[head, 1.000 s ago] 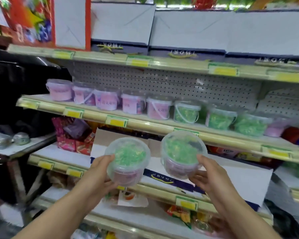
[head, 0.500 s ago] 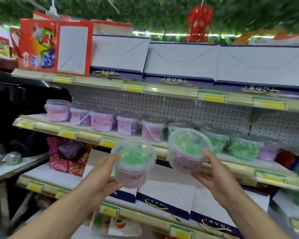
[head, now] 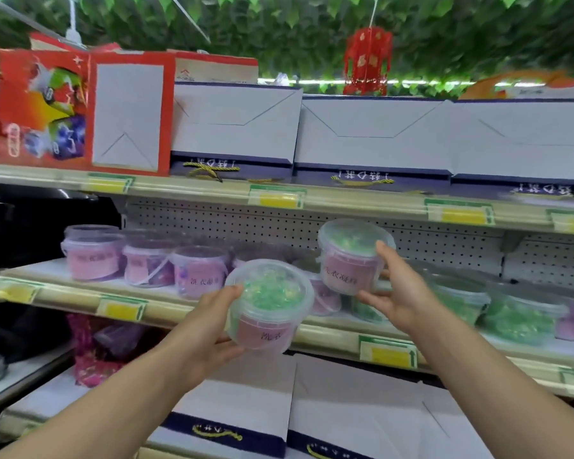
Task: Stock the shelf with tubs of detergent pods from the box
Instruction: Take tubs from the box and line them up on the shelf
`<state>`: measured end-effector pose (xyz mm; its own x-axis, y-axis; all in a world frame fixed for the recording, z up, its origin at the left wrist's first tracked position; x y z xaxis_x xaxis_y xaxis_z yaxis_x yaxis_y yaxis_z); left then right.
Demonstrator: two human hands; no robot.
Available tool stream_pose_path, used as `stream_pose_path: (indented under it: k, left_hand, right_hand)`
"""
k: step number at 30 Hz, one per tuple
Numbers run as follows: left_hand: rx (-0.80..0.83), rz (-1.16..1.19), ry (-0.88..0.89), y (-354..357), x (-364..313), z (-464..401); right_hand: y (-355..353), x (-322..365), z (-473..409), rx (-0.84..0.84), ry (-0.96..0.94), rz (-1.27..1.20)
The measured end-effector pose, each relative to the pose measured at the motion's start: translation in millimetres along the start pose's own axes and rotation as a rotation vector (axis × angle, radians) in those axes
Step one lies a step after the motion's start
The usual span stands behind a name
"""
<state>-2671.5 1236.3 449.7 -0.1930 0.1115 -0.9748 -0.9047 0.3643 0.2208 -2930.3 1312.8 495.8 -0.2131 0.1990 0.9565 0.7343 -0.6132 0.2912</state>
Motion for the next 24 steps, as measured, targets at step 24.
stream_pose_path:
  k: [24]
  left_hand:
    - [0.036, 0.017, -0.006, -55.6, -18.0, -57.6]
  right_hand:
    - [92.4, 3.7, -12.7, -0.316, -1.000, 1.472]
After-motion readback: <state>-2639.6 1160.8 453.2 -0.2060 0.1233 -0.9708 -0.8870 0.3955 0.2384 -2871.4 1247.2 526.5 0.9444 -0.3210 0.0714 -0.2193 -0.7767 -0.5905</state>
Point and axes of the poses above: each hand's wrist, its own z-axis away from the middle knuckle, its own y-axis out of the palm, x = y × z, the point moved 9 cm from there along -z, towards the middle knuckle
